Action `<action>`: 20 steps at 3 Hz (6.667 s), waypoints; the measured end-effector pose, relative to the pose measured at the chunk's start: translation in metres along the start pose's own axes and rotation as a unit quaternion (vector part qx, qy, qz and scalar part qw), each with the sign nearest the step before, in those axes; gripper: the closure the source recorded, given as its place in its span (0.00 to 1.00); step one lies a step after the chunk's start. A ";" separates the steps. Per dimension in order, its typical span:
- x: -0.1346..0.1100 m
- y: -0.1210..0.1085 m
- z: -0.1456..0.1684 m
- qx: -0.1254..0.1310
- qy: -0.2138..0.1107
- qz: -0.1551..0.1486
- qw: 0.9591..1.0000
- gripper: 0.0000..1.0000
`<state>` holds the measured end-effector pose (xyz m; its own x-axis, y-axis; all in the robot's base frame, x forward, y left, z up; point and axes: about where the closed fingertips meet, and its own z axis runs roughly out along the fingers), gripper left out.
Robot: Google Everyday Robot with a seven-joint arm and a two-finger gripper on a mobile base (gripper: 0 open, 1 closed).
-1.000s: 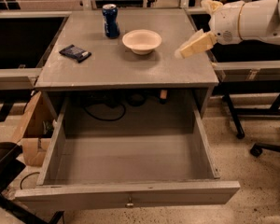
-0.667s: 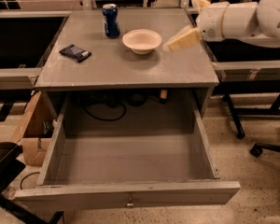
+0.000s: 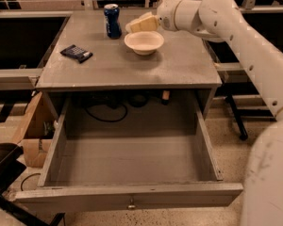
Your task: Place pepsi can into top drawer
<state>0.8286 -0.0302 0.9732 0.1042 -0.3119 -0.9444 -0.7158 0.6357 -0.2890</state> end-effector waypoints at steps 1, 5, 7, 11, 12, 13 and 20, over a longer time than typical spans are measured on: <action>-0.001 0.001 0.051 0.009 0.007 0.036 0.999 0.00; -0.002 0.012 0.135 0.017 0.005 0.059 0.998 0.00; 0.006 0.007 0.173 0.042 0.014 0.077 0.996 0.00; 0.016 -0.003 0.201 0.047 -0.011 0.133 0.990 0.66; 0.012 -0.002 0.200 0.044 -0.012 0.129 0.991 0.97; -0.003 0.004 0.200 0.032 -0.017 0.111 0.993 1.00; -0.052 0.116 -0.172 -0.037 0.017 0.017 0.999 1.00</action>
Offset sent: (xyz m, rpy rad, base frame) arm 0.1087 0.1096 -0.0239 0.2219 0.1207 -0.0413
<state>0.6211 -0.0614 1.0159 0.0568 -0.3158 -0.9471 -0.7672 0.5932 -0.2438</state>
